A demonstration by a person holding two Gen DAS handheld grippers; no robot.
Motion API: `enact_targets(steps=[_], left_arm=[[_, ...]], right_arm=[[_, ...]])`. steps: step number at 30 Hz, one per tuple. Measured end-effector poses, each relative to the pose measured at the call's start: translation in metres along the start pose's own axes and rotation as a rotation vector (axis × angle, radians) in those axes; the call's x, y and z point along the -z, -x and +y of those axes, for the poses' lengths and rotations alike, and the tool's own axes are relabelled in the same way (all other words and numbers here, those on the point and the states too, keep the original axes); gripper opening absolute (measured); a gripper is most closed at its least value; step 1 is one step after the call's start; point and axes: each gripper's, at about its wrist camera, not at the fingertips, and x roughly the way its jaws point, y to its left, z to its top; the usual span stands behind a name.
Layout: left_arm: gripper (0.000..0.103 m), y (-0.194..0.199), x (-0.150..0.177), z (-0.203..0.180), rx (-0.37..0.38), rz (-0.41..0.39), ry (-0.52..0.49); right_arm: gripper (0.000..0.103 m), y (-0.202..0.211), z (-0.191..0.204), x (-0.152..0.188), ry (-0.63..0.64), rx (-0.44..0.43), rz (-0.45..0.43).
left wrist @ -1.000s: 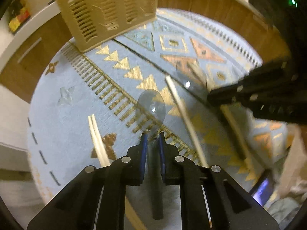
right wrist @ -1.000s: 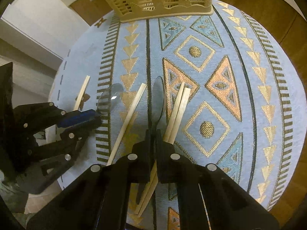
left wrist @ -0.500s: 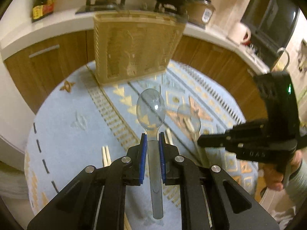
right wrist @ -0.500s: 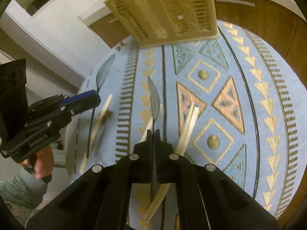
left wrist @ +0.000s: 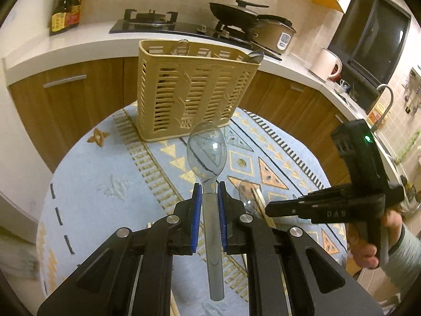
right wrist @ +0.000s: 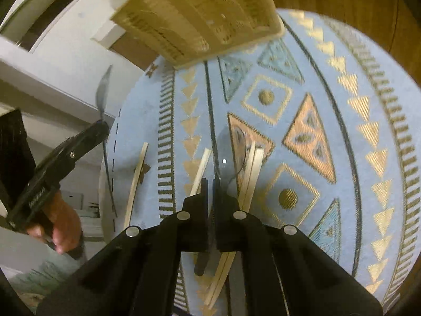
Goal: Organize utensils
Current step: 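Lift both held spoons and carry them above the beige basket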
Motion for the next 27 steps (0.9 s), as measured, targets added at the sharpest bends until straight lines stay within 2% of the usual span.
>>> enact_targets(steps=[2,4,7,9,13,14,17,22,23,25,27], left_arm=[[0.010,-0.002,0.002,0.001,0.006,-0.001,-0.004],[0.010,-0.004,0.004,0.003,0.017,0.002,-0.001],[0.010,-0.007,0.006,0.008,0.036,0.005,0.004],[0.010,-0.007,0.007,0.011,0.045,0.004,0.008],[0.010,-0.007,0.011,0.018,0.061,0.000,0.019],[0.010,-0.008,0.011,0.019,0.065,0.001,0.021],[0.010,-0.009,0.013,0.022,0.076,0.000,0.030],[0.010,-0.008,0.013,0.024,0.090,-0.006,0.030],[0.010,-0.008,0.013,0.025,0.092,-0.009,0.032],[0.010,-0.007,0.013,0.026,0.095,-0.017,0.037],[0.010,-0.006,0.012,0.028,0.093,-0.025,0.041]], right_arm=[[0.005,-0.004,0.004,-0.001,0.017,0.029,0.031],[0.010,-0.009,0.008,-0.002,0.029,0.039,0.064],[0.028,-0.013,0.014,-0.001,0.030,0.059,0.075],[0.048,-0.011,0.016,-0.001,0.033,0.077,0.068],[0.046,-0.015,0.025,0.001,0.072,0.176,0.082],[0.036,-0.017,0.026,0.002,0.066,0.185,0.092],[0.028,-0.027,0.024,0.002,0.046,0.233,0.134],[0.027,-0.040,0.035,-0.004,0.060,0.323,0.147],[0.025,-0.047,0.043,-0.008,0.077,0.356,0.153],[0.013,-0.054,0.054,-0.006,0.123,0.438,0.158],[0.010,-0.058,0.060,-0.005,0.147,0.464,0.160]])
